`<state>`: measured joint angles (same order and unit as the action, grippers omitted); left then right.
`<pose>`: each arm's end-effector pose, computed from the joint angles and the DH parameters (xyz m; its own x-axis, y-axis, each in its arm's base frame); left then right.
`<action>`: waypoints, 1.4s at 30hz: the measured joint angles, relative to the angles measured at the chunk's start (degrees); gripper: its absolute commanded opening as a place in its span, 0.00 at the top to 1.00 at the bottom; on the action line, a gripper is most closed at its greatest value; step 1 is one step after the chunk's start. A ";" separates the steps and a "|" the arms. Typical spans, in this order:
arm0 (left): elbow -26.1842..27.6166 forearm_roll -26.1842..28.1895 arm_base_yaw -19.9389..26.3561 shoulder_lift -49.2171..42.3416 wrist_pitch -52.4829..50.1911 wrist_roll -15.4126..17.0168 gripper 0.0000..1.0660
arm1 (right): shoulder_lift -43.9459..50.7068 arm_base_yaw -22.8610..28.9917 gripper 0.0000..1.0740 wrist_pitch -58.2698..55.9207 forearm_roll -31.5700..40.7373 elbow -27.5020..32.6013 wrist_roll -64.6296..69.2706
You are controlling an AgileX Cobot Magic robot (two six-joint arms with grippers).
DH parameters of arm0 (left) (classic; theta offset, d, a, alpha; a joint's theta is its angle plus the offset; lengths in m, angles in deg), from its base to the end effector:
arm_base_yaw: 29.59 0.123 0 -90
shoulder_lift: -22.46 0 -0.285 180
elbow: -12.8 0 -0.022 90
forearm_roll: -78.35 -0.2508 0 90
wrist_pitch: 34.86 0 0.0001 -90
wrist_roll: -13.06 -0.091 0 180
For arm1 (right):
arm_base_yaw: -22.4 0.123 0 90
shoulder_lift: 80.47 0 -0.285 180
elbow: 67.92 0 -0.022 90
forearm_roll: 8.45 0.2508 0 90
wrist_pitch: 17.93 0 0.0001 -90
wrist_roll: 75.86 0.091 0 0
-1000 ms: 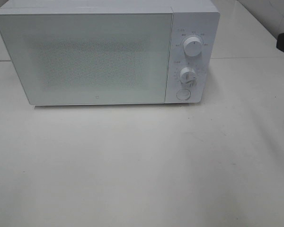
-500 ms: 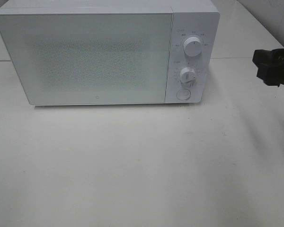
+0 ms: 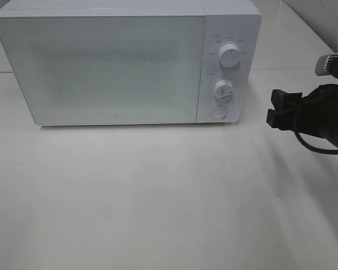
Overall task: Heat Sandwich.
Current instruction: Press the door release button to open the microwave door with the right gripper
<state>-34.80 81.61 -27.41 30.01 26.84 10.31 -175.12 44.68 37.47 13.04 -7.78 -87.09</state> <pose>-0.0080 -0.0049 0.2807 -0.4505 0.0038 -0.8928 0.0161 0.9999 -0.0038 0.2278 0.0637 0.1724 -0.1841 -0.0507 -0.9816 -0.0835 0.9959 -0.0358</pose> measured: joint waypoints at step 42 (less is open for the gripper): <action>0.00 0.00 0.00 0.00 0.00 0.00 0.06 | -11.75 23.15 0.30 6.25 25.78 -5.50 7.45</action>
<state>-34.80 81.61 -27.41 30.01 26.84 10.31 -186.86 67.83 43.72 38.82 -13.28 -79.64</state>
